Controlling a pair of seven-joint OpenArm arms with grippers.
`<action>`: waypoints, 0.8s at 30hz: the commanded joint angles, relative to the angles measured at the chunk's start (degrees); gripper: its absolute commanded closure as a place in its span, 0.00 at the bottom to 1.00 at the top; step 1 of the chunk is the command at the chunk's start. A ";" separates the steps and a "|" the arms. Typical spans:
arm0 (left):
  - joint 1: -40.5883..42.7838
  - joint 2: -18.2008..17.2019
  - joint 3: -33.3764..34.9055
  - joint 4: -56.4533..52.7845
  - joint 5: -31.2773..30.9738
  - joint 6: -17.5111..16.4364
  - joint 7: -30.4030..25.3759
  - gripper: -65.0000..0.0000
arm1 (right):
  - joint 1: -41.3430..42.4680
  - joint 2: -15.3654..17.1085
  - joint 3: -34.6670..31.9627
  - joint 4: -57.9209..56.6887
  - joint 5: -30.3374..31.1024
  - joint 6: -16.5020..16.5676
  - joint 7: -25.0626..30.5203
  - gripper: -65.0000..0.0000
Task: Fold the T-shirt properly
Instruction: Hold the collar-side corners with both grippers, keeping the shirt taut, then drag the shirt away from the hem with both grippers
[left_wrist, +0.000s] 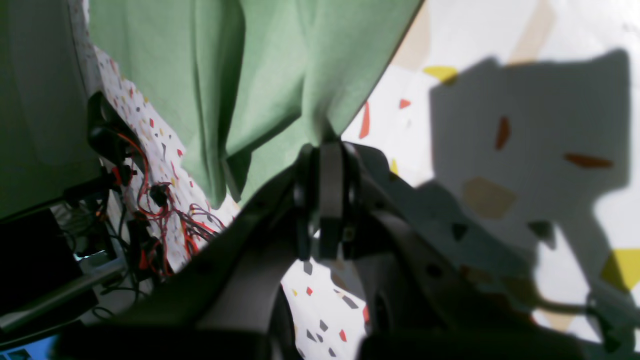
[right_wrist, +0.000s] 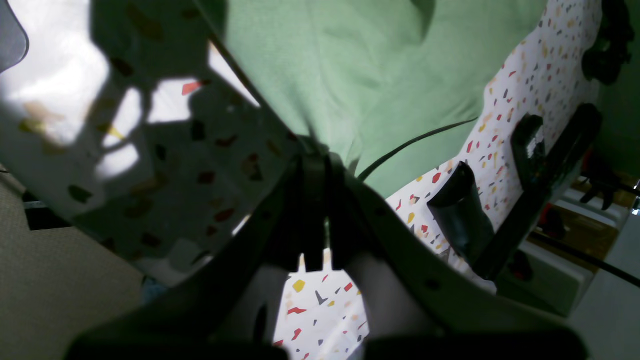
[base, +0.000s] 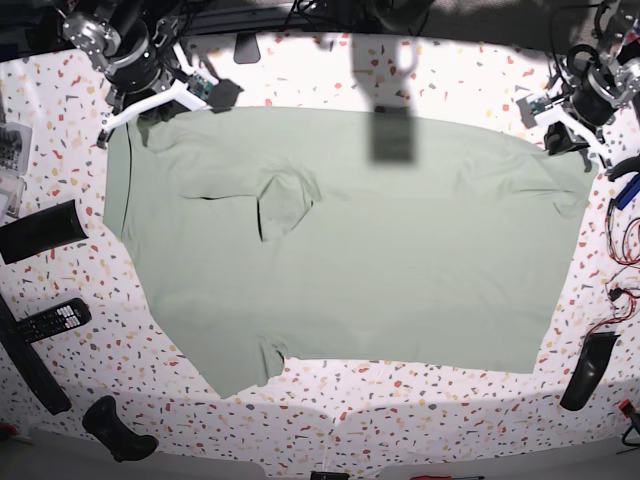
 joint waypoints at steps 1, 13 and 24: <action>0.20 -0.98 -0.35 0.90 -0.07 -0.55 0.17 1.00 | -0.02 0.79 0.37 1.09 -0.66 -0.66 0.22 1.00; 2.43 -0.96 -0.35 3.50 -0.07 14.84 2.38 1.00 | -0.02 0.79 0.35 1.09 -0.44 -0.68 -4.35 1.00; 2.91 -0.96 -0.35 3.50 -0.04 12.46 3.17 1.00 | -0.04 0.76 0.35 1.09 -0.44 -0.68 -2.14 1.00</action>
